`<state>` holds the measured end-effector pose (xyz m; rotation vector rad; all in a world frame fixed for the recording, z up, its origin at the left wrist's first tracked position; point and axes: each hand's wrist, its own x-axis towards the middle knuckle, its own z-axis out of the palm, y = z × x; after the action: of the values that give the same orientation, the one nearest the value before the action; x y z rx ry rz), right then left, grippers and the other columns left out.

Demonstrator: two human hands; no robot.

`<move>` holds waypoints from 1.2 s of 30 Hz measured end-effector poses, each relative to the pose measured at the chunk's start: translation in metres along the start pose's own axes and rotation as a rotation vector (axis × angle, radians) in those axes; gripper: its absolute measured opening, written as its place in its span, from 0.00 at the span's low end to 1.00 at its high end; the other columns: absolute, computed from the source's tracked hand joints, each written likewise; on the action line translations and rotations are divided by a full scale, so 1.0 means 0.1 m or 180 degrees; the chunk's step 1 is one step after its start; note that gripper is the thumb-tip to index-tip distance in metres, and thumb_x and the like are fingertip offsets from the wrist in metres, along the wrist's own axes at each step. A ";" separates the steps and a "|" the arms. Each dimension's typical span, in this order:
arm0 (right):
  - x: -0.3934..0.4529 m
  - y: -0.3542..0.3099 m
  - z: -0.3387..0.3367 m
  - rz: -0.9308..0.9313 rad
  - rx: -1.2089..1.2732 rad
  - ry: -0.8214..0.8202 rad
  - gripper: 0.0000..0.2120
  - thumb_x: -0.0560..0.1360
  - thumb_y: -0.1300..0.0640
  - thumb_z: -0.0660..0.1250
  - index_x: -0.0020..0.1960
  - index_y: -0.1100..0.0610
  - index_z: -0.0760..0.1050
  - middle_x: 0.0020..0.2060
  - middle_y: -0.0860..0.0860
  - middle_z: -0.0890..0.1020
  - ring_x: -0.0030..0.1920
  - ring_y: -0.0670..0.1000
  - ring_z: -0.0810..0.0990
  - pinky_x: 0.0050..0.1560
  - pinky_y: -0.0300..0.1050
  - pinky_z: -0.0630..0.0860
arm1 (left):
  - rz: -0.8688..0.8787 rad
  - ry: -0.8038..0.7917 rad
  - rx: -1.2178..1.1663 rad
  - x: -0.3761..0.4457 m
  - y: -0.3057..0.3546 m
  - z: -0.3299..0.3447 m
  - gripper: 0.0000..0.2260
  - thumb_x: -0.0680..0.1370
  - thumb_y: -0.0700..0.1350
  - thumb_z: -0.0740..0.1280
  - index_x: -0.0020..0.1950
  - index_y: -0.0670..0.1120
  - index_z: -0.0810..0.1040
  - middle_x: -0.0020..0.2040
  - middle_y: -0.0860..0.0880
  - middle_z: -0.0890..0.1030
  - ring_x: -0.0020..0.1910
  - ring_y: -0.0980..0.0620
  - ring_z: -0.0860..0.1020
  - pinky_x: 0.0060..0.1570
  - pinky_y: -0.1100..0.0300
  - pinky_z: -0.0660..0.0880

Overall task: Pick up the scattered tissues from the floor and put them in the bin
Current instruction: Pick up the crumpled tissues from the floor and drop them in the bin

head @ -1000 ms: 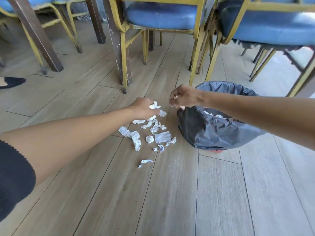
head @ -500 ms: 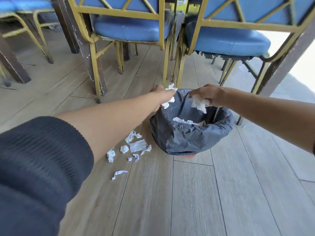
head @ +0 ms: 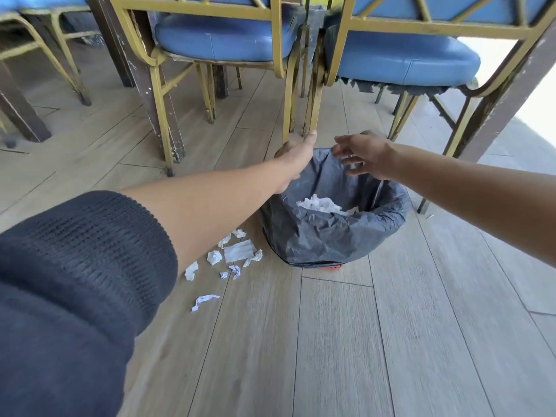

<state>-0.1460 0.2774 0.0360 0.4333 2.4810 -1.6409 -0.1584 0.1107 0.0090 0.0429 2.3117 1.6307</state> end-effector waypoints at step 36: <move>0.14 1.13 2.73 -0.1397 -0.4273 -0.2171 0.21 0.77 0.61 0.68 0.69 0.54 0.69 0.63 0.56 0.77 0.62 0.57 0.77 0.56 0.50 0.77 | 0.0961 -0.1879 0.4040 -0.93 -3.18 -1.44 0.30 0.73 0.30 0.61 0.72 0.52 0.66 0.60 0.46 0.66 0.46 0.41 0.77 0.42 0.48 0.77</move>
<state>-0.1363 0.0711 -0.1757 -0.7217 2.4659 0.1465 -0.0603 -0.1516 -0.2191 1.0014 2.4419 -0.0612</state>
